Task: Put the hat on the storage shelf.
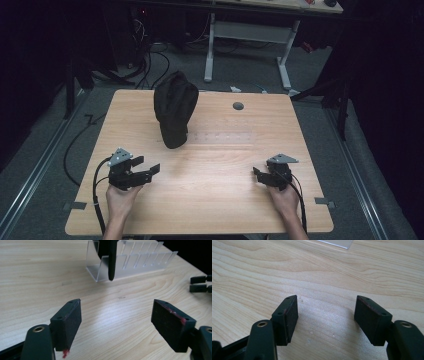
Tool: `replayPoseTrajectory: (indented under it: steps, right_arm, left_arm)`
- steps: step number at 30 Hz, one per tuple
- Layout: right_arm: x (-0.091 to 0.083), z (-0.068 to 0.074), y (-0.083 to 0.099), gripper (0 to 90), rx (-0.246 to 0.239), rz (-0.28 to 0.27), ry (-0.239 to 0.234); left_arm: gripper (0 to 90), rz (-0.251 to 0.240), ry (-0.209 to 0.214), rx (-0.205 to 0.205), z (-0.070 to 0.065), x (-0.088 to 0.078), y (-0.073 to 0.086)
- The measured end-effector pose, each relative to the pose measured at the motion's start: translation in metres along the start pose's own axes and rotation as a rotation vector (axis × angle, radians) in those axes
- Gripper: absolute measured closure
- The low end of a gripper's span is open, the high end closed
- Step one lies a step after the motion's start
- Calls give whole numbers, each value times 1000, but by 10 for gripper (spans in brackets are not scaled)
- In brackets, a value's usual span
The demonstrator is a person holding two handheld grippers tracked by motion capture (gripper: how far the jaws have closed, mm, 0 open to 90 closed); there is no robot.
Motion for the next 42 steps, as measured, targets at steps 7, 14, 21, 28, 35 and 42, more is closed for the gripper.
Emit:
replayPoseTrajectory:
  steps: [7,14,21,28,35,42]
  right_arm:
    - [0,0,0,358,0,0,0]
    - [0,0,0,358,0,0,0]
    - [0,0,0,358,0,0,0]
    - [0,0,0,358,0,0,0]
    - [0,0,0,358,0,0,0]
    - [0,0,0,357,0,0,0]
  left_arm:
    - [249,16,-42,5,15,7,15]
    - [244,9,-77,24,26,14,22]
    - [239,18,-118,66,37,21,32]
    - [239,-17,-138,75,42,26,30]
    - [237,-22,-157,92,45,31,32]
    - [237,-6,-178,125,48,36,38]
Point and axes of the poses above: each handheld gripper's, and its own axes: x roughly forward along the jaws, y roughly out of its underside, z roughly to its left, the point moved 8 cm from there along x, roughly forward along the jaws, and after that the axes turned 1 degree about z, right-handed, at the moved point
